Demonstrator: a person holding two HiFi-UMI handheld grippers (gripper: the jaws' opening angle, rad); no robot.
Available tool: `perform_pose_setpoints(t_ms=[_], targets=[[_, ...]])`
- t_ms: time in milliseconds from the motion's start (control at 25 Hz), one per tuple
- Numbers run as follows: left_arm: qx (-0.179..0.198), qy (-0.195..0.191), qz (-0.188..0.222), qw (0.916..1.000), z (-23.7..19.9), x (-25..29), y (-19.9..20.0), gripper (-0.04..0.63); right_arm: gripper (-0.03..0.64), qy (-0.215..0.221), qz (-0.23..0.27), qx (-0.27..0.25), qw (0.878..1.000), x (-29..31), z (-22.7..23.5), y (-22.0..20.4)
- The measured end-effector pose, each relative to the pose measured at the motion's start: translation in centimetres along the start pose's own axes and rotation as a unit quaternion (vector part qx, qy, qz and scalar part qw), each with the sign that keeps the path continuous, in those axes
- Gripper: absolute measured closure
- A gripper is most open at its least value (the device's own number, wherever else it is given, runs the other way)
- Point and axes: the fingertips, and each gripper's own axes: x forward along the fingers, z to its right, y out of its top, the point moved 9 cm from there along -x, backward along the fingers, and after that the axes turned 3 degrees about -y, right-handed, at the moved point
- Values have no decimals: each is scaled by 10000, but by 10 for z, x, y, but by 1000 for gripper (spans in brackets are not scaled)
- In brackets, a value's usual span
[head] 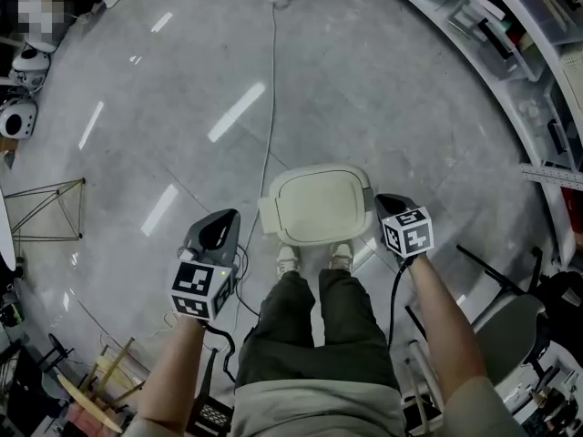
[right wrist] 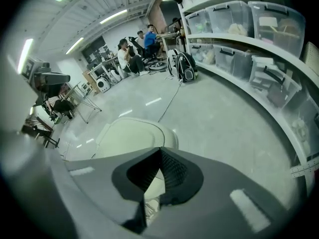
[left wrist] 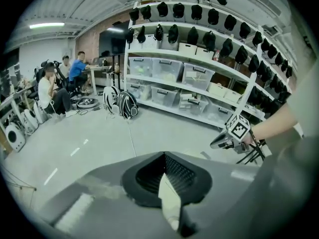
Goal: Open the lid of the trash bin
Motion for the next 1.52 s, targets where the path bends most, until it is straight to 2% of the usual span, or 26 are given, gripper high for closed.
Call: perform_pose_setpoints(t_ms=[320, 440, 520, 640, 800, 920, 1120, 1360, 1520], targets=[[-232, 15, -325, 9992, -13, 36, -50, 592, 614, -132, -456, 13, 9989, 48, 11, -32], [-269, 30, -390, 9989, -17, 34, -59, 592, 612, -80, -381, -69, 9992, 51, 15, -37], [-290, 59, -417, 9987, -20, 30, -63, 592, 612, 63, -247, 123, 9996, 52, 19, -41], [-346, 261, -386, 9983, -26, 22, -66, 592, 611, 282, -147, 419, 9986, 53, 25, -41], [-659, 483, -284, 9962, -31, 8, -64, 592, 614, 195, -352, 192, 9990, 49, 17, -34], [-765, 490, -239, 9956, -30, -4, -56, 593, 614, 85, -427, 15, 9991, 38, 7, -27], [-763, 455, -125, 9960, -23, -32, -32, 592, 614, 6, -230, 185, 9996, -6, -10, -7], [-750, 504, 185, 9957, -12, -79, 10, 592, 614, -94, 148, 33, 9998, -84, -32, 29], [-680, 482, 474, 9954, 0, -117, 48, 592, 614, -96, 584, -123, 9982, -150, -48, 61]])
